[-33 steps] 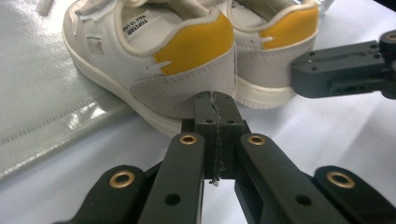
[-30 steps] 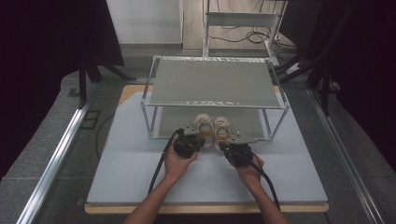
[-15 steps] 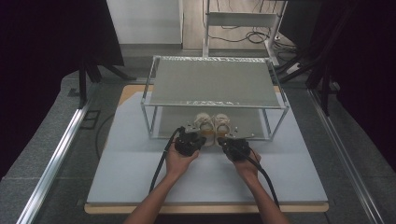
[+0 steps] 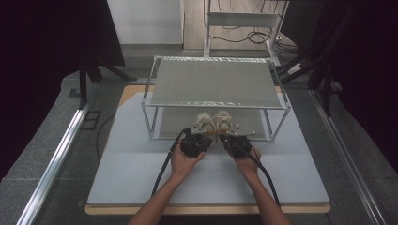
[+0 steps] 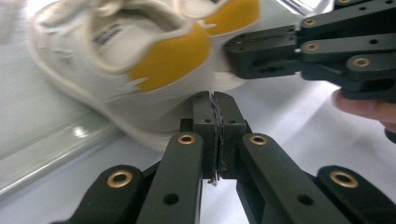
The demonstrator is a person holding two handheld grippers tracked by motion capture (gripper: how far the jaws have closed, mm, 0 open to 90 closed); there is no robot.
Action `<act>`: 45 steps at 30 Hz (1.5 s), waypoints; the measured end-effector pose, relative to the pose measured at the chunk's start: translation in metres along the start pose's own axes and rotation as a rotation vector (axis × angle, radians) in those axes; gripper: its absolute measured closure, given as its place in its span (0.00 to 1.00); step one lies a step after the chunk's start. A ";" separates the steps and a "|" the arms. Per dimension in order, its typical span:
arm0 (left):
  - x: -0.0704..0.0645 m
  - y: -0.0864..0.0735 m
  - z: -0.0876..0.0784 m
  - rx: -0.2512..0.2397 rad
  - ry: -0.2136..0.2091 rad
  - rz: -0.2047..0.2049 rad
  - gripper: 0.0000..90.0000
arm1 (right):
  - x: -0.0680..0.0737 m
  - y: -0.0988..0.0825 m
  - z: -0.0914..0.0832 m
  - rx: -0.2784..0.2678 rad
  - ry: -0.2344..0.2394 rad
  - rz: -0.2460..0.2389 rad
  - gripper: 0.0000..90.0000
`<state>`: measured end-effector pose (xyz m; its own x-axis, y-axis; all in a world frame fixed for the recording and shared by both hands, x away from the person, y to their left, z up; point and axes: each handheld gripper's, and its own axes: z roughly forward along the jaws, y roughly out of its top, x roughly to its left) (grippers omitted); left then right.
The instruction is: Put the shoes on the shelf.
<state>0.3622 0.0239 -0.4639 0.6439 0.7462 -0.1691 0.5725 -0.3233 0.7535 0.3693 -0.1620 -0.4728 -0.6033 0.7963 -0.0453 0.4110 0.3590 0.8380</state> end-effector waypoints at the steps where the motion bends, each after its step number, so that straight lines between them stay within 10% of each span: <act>1: -0.002 0.001 0.002 0.003 0.006 -0.001 0.98 | 0.000 0.000 0.000 0.001 -0.001 0.000 1.00; 17: 0.023 0.004 0.004 0.013 0.029 0.000 0.99 | 0.000 -0.002 -0.002 0.021 -0.007 -0.001 0.99; 45: 0.024 0.007 0.006 0.020 0.033 -0.009 0.98 | -0.015 -0.006 -0.001 0.020 -0.039 -0.002 0.99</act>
<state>0.3845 0.0359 -0.4666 0.6218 0.7678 -0.1543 0.5883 -0.3279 0.7392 0.3756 -0.1764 -0.4767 -0.5769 0.8139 -0.0686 0.4236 0.3699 0.8269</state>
